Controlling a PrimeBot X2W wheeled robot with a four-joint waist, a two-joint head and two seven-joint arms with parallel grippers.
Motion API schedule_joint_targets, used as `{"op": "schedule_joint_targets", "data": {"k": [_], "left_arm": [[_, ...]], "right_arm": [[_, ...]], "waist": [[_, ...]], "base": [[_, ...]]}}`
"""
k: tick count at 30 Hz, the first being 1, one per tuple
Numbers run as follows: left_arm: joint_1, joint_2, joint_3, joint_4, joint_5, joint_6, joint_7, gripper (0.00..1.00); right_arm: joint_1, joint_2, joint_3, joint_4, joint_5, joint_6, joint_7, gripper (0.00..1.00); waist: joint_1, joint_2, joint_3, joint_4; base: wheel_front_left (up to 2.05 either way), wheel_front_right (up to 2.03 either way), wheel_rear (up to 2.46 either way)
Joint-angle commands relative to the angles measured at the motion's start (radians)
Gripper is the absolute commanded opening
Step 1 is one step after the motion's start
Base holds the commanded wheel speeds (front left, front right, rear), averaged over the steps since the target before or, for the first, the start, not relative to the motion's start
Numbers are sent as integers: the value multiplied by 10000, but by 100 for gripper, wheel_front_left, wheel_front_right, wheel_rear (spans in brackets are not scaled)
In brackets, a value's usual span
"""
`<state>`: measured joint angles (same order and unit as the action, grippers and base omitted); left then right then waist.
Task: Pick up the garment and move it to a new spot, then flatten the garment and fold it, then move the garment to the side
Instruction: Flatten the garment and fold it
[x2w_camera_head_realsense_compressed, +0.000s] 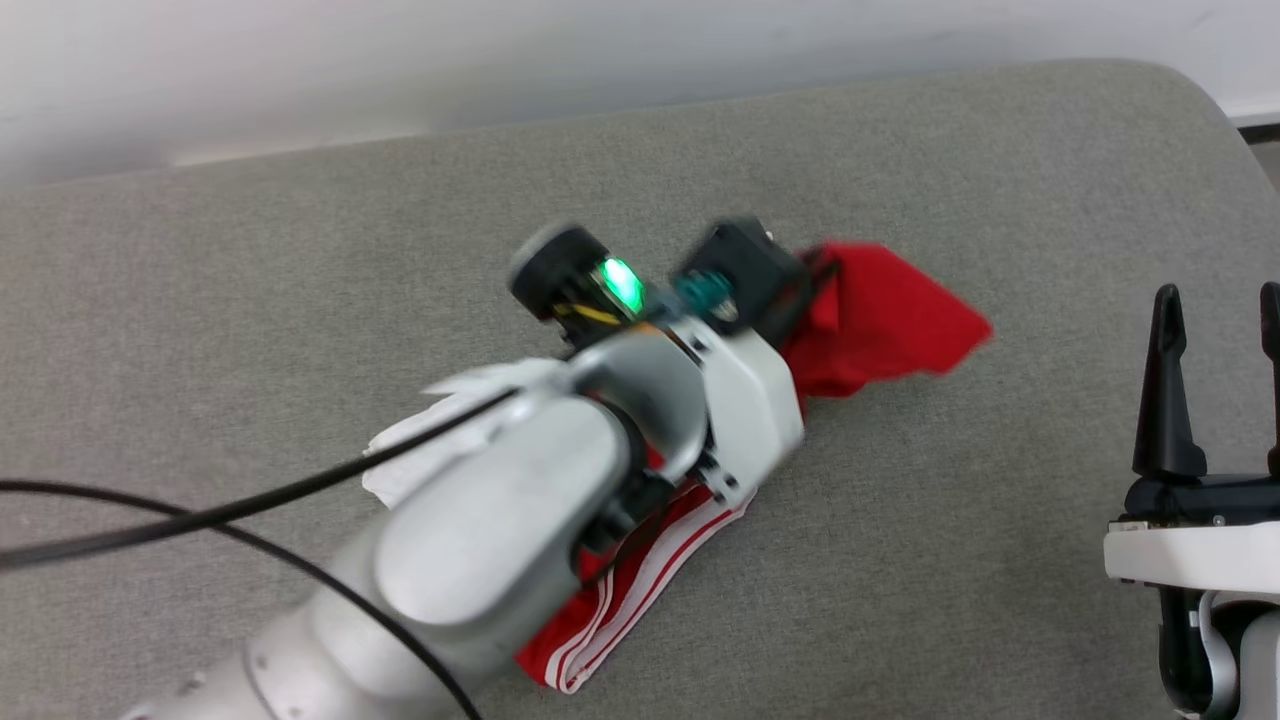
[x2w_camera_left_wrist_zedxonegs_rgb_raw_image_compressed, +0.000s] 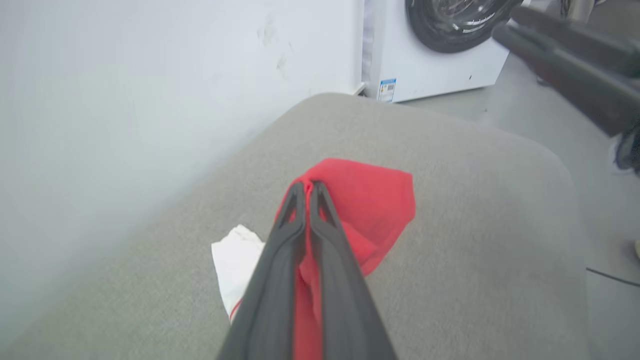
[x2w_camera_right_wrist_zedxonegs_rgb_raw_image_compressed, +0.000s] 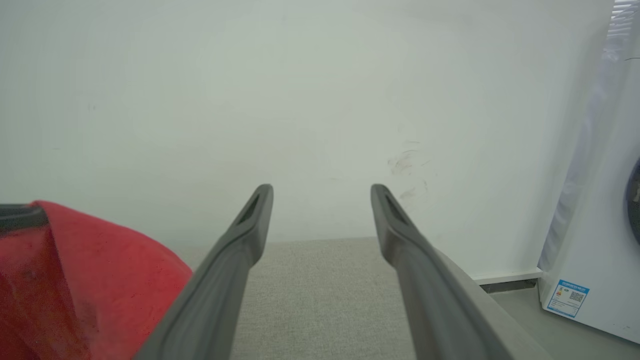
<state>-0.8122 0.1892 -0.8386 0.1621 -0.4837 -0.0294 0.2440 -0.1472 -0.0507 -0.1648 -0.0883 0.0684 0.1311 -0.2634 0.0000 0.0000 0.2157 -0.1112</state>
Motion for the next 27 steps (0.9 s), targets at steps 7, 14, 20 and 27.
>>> {"op": "schedule_joint_targets", "data": {"k": [7,14,20,27], "left_arm": [[-1184,1212,1632,-1039,-423,398,454,0],[-3177,2254,2790,928,-201,276,361,0],[-4631,2442,3191,3316,-68,-5,-324,0],[-4803,2116,2648,5748,37,-488,-454,100]], "right_arm": [[-182,4,208,-36,247,-5,-19,100],[-617,6,672,-37,672,-6,-19,100],[-905,9,949,1,905,-5,-19,100],[-1176,7,1049,30,896,-5,-19,100]], "waist": [[0,0,316,-48],[0,0,1354,-619],[0,0,1996,-923],[0,0,2132,-861]], "base": [[0,0,0],[0,0,0],[0,0,0],[0,0,0]]}}
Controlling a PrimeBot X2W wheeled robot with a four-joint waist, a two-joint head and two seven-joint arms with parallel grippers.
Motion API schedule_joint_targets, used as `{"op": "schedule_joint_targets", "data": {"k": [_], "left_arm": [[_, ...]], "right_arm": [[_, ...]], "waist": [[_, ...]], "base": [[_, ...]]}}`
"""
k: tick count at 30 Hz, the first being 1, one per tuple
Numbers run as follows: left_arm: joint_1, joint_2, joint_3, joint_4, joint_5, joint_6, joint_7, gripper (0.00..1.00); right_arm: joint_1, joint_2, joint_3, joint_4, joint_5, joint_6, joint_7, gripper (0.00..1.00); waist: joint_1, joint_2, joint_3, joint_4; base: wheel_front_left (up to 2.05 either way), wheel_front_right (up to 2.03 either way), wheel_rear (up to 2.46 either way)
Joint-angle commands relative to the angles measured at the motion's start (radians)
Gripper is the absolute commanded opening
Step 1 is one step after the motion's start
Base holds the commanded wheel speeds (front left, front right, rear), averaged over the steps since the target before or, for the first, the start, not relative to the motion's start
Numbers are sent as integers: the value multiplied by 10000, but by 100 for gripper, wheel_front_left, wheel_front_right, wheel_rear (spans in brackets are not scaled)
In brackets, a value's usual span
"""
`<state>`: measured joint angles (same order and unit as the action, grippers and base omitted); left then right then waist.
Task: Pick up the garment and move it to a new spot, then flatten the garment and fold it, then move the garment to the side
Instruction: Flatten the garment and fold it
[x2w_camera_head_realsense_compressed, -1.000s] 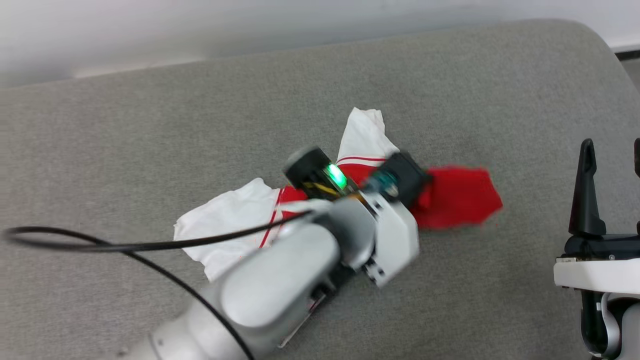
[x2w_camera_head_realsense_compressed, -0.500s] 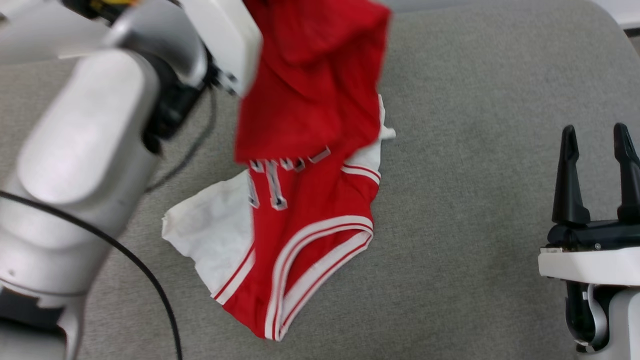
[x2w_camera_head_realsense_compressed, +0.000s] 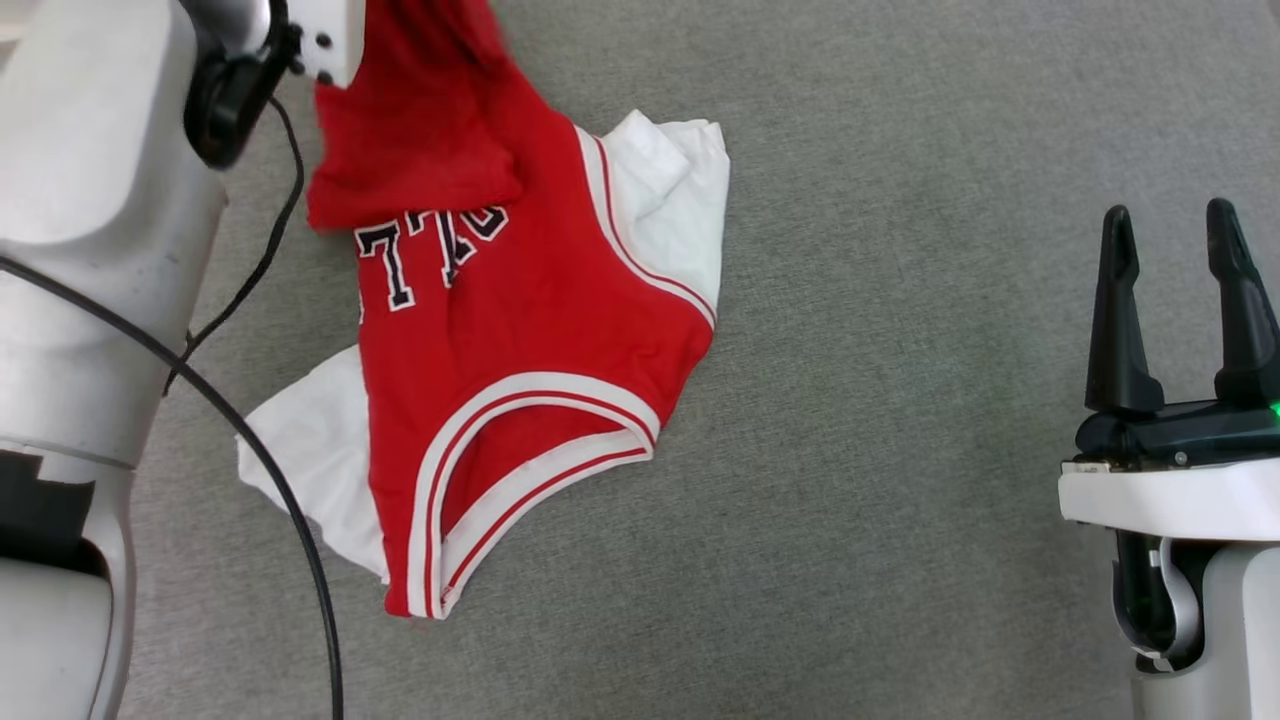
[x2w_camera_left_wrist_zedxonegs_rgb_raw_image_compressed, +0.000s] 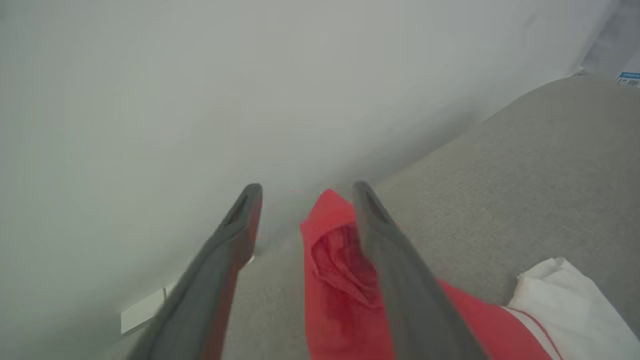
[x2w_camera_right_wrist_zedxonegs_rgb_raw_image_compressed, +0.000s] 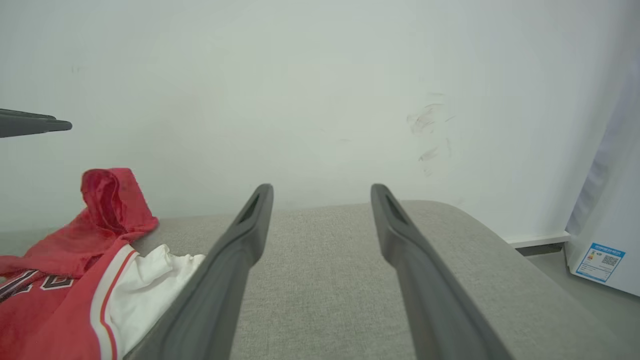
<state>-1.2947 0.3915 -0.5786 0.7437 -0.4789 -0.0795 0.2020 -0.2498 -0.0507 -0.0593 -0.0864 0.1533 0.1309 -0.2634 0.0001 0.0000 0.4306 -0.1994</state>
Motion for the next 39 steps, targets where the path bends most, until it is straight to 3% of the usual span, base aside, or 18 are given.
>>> {"op": "schedule_joint_targets", "data": {"k": [1,8,15,18,22,29,34,39], "left_arm": [[136,51,-46,161,11,-56,-113,100],[554,-164,34,1022,-174,-77,-1519,100],[1613,-39,367,763,-321,377,-3407,100],[2517,98,651,261,-539,767,-4001,100],[4297,429,1009,-1154,-666,1437,-4486,100],[8028,1018,1563,-4882,-249,2844,-4680,100],[10529,729,2421,-7385,68,3778,-4676,100],[12196,242,2956,-8783,667,4095,-4673,100]], "right_arm": [[-160,7,-3,25,21,-3,-19,100],[13,7,-248,-14,-374,-3,-19,100],[509,4,-407,173,-748,-4,-19,100],[795,4,-603,261,-836,-3,-19,100],[1082,6,-706,316,-912,-3,-19,100],[1417,6,-664,382,-960,-3,-19,100],[1567,6,-543,495,-825,-3,-19,100],[1713,6,-419,801,-1035,-3,-5,100]], "waist": [[-1,0,-55,76],[-1,0,-715,663],[-1,0,-1897,1391],[-1,0,-2380,1713],[-1,0,-2818,2022],[-1,0,-3241,2359],[-1,0,-3330,2493],[-1,0,-3270,2697]], "base": [[0,0,0],[0,0,0],[0,0,0],[0,0,0],[0,0,0],[0,0,0],[0,0,0],[0,0,0]]}}
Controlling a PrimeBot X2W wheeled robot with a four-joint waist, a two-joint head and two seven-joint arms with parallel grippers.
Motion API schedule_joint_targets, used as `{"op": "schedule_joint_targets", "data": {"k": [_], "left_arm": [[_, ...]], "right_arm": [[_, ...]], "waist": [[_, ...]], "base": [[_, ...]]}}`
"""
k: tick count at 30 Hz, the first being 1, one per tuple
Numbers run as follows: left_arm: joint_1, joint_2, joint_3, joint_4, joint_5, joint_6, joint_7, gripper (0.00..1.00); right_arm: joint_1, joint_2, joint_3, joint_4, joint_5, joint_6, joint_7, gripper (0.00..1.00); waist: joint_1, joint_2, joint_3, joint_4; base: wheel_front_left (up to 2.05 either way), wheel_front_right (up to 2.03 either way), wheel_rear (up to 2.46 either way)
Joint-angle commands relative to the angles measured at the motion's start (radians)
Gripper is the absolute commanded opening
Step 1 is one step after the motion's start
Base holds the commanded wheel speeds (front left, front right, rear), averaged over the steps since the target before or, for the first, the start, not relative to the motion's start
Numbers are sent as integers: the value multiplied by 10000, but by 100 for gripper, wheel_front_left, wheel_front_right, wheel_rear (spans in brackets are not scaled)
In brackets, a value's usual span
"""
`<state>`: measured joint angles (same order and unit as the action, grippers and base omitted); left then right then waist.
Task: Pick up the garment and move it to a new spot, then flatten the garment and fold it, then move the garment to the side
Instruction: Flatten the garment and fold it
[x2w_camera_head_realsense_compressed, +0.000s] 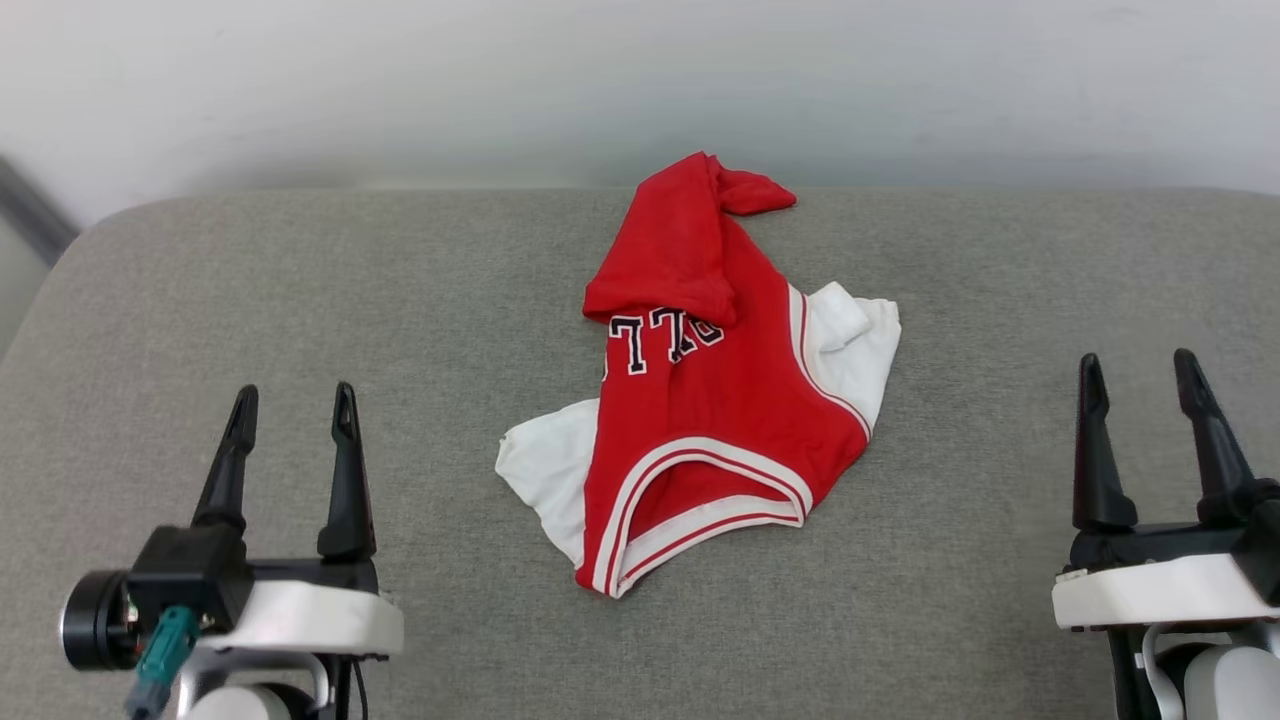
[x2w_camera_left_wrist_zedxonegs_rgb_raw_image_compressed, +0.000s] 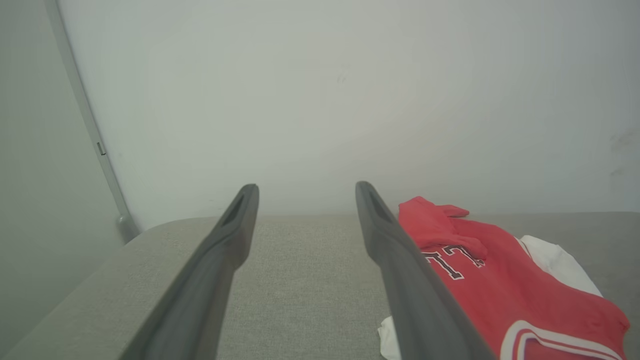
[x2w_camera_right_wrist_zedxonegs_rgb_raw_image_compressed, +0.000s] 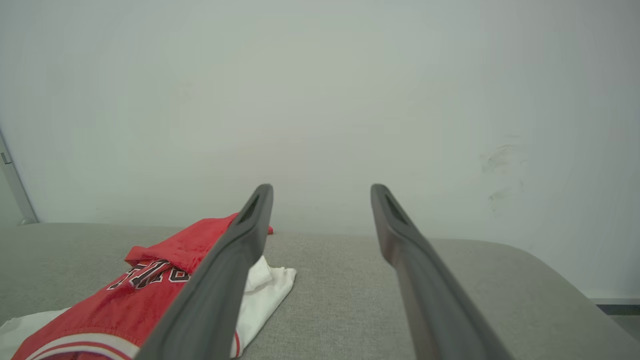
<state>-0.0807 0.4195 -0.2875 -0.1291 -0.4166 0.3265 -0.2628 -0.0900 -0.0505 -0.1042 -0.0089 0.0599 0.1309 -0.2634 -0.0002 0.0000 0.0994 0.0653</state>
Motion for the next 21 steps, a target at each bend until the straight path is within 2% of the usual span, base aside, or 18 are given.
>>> {"op": "schedule_joint_targets", "data": {"k": [1,3,5,6,8,11,15,16,18,21], "left_arm": [[55,-38,46,-54,44,35,-25,100],[403,-299,118,-312,120,-101,-26,100],[546,-430,67,-390,244,-297,-24,100],[439,-510,-55,-366,407,-533,-25,100],[191,-659,-105,-364,541,-714,-25,100],[-97,-866,-150,-290,690,-979,-25,100],[-528,-1186,-121,-196,886,-1255,-26,100],[-528,-1186,-121,-196,886,-1255,-26,100],[-698,-1381,-88,-185,945,-1385,-26,100],[-895,-1650,-39,-126,1036,-1566,-26,100]], "right_arm": [[115,4,30,26,-101,-3,-5,100],[-70,1,-2,106,-67,-3,326,100],[-368,4,138,225,83,-3,1258,100],[-884,-166,287,226,-272,-3,2528,100],[-1424,-491,399,388,-204,-6,4094,100],[-2483,-1349,895,668,-17,-6,6351,100],[-3692,-2228,1575,1421,973,-3,9414,100],[-3692,-2228,1575,1421,973,-3,9414,100],[-4324,-2711,1886,1746,1502,-6,10600,100],[-4953,-3359,2431,2251,1902,-4,11724,100]], "waist": [[2,0,43,50],[2,0,168,195],[2,0,376,340],[2,0,689,462],[2,0,1046,594],[2,0,1575,859],[2,0,2114,1236],[2,0,2114,1236],[2,0,2365,1464],[2,0,2645,1840]], "base": [[0,0,0],[0,0,0],[0,0,0],[0,0,0],[0,0,0],[0,0,0],[0,0,0],[0,0,0],[0,0,0],[0,0,0]]}}
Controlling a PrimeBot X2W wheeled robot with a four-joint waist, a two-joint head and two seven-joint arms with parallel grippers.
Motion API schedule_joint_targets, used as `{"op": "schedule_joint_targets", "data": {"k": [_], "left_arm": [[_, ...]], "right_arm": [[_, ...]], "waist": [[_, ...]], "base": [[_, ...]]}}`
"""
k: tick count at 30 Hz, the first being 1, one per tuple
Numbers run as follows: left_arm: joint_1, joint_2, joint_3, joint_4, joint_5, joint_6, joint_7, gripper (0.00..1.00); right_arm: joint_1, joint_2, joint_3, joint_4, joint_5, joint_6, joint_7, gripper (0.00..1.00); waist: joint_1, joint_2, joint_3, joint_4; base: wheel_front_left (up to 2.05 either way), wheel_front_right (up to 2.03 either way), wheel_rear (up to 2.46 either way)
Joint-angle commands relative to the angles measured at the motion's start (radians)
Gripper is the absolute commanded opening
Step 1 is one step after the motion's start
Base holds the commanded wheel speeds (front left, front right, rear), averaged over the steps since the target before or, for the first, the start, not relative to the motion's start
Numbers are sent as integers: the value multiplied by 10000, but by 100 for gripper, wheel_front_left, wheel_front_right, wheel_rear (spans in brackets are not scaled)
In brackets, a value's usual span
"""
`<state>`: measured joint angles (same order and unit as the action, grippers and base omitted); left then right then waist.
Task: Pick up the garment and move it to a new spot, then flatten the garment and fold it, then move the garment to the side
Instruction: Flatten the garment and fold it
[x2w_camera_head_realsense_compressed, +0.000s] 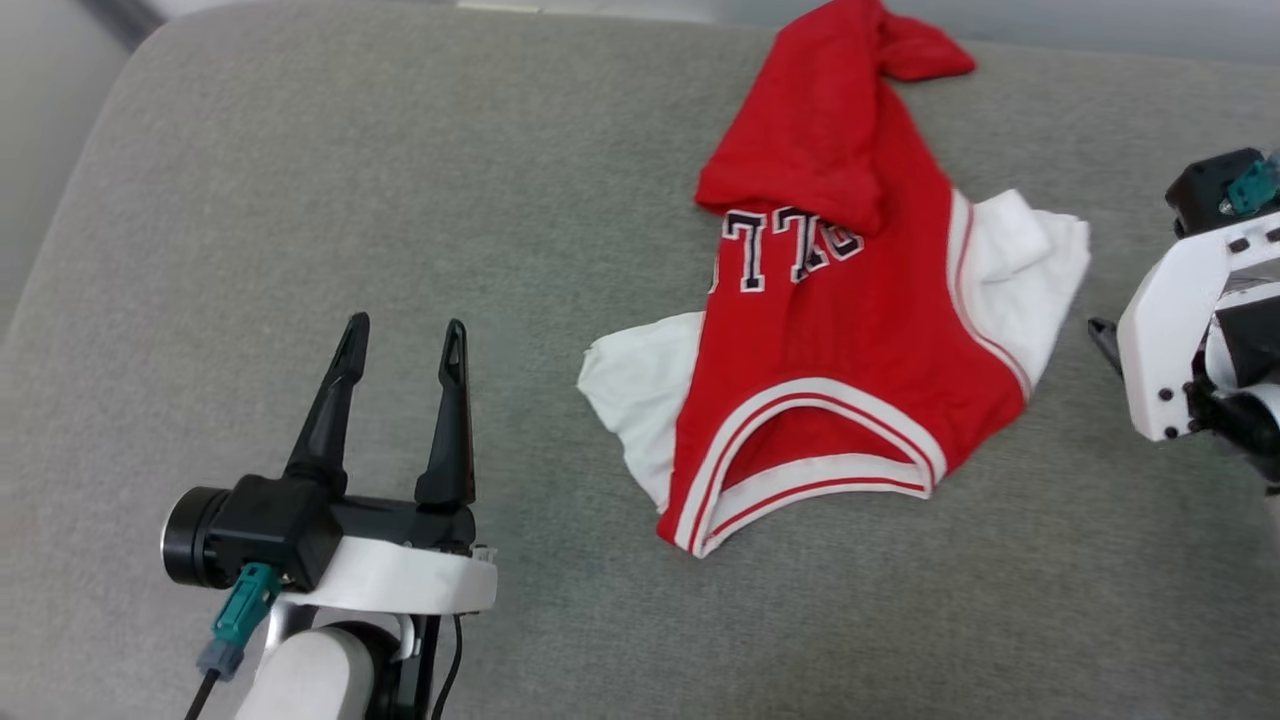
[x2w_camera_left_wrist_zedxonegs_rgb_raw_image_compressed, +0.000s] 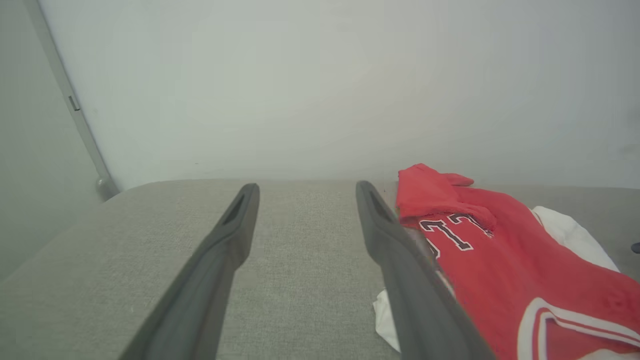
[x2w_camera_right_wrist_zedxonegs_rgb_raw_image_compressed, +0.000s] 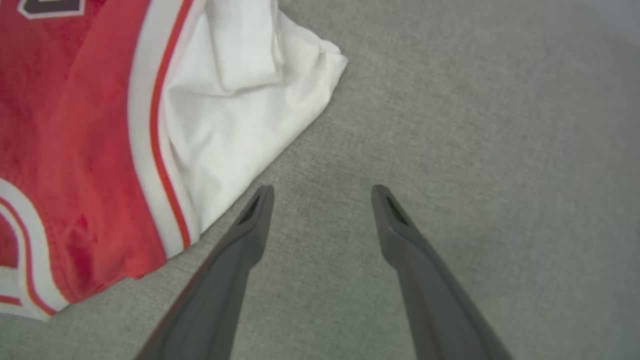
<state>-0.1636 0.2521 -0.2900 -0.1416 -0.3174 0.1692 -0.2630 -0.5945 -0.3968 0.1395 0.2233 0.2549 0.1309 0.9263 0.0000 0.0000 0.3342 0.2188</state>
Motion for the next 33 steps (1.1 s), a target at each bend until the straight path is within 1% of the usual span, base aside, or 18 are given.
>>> {"op": "schedule_joint_targets", "data": {"k": [1,4,8,11,15,16,17,21,25,30,33], "left_arm": [[-112,-65,24,7,67,-35,-24,100],[-194,-298,90,84,163,-196,-24,100],[-225,-580,201,198,293,-388,-24,100],[-143,-760,304,271,389,-527,-24,100],[-31,-988,451,344,527,-711,-25,100],[-15,-1034,489,366,547,-737,-25,100],[9,-1080,529,390,588,-794,-25,100],[120,-1195,719,499,698,-907,-25,100],[187,-1226,917,633,782,-1058,-25,100],[423,-1146,1194,797,877,-1140,-25,100],[575,-1079,1315,859,965,-1164,-25,100]], "right_arm": [[-95,-1,47,123,63,-3,102,100],[-597,-127,73,585,337,-4,584,100],[-862,-217,156,1140,296,-3,818,100],[-744,-229,432,1566,180,-1,887,100],[-312,-323,883,2203,90,0,1250,100],[-211,-357,970,2311,91,0,1324,47],[-122,-388,1024,2380,109,0,1358,0],[44,-445,907,2501,229,-4,1130,0],[260,-558,823,2513,350,-6,954,0],[814,-546,690,2202,635,-6,536,0],[1360,-457,473,1939,1004,-6,319,0]], "waist": [[0,0,373,420],[0,0,554,757],[0,0,689,1144],[0,0,710,1316],[0,0,725,1419],[0,0,719,1436],[0,0,706,1443],[0,0,576,1326],[0,0,249,1025],[0,0,-380,390],[0,0,-791,-81]], "base": [[0,0,0],[0,0,0],[0,0,0],[0,0,0],[0,0,0],[0,0,0],[0,0,0],[0,0,0],[0,0,0],[0,0,0],[0,0,0]]}}
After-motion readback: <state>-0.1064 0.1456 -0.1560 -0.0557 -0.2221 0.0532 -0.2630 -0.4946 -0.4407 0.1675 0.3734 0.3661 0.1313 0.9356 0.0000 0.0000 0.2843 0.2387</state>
